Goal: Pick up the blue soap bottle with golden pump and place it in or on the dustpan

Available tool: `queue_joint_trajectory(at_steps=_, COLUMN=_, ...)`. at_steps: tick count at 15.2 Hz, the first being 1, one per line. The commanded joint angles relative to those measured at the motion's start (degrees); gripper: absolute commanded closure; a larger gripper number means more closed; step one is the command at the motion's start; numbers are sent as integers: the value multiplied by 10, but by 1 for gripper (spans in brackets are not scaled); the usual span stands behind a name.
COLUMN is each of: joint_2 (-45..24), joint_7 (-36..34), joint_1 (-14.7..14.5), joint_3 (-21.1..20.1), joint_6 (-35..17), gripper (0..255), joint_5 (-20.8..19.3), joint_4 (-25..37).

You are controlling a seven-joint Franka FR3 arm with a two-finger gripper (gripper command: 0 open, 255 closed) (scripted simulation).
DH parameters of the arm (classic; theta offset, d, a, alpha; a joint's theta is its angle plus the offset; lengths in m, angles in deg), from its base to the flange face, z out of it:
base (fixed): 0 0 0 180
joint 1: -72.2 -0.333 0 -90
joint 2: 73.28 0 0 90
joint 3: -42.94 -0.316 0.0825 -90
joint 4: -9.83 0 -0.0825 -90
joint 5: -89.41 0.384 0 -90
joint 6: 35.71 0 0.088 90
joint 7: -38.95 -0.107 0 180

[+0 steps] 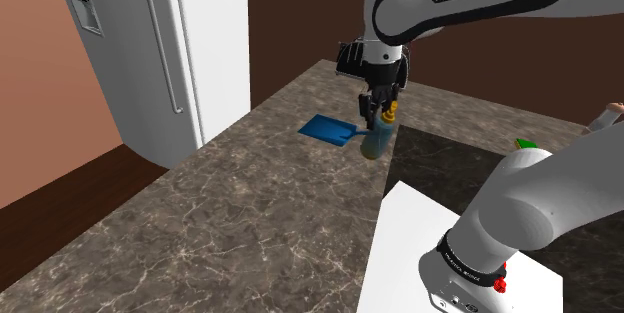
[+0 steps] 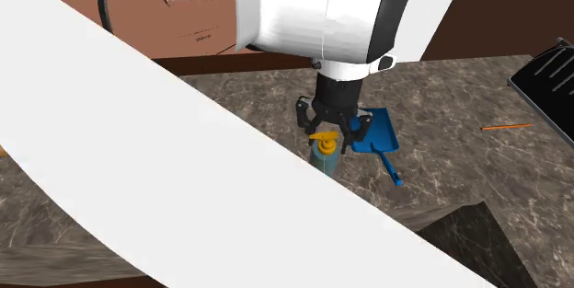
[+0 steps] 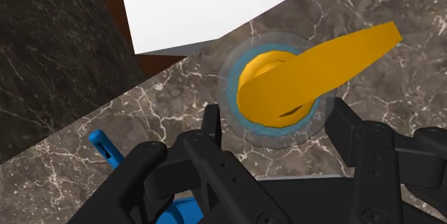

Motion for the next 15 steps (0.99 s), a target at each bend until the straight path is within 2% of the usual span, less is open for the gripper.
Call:
queue_joint_trajectory(at_steps=1, joint_2=4, joint_7=1, joint_1=0, joint_3=0, joint_6=16, gripper=255, joint_5=0, joint_4=12)
queue_joint_trajectory(at_steps=11, joint_2=13, joint_7=4, joint_1=0, joint_3=-2, joint_6=91, gripper=255, joint_5=2, joint_4=78)
queue_joint_trajectory(at_steps=15, joint_2=-68, joint_7=36, joint_1=11, joint_3=21, joint_6=82, gripper=255, joint_5=-12, joint_4=153)
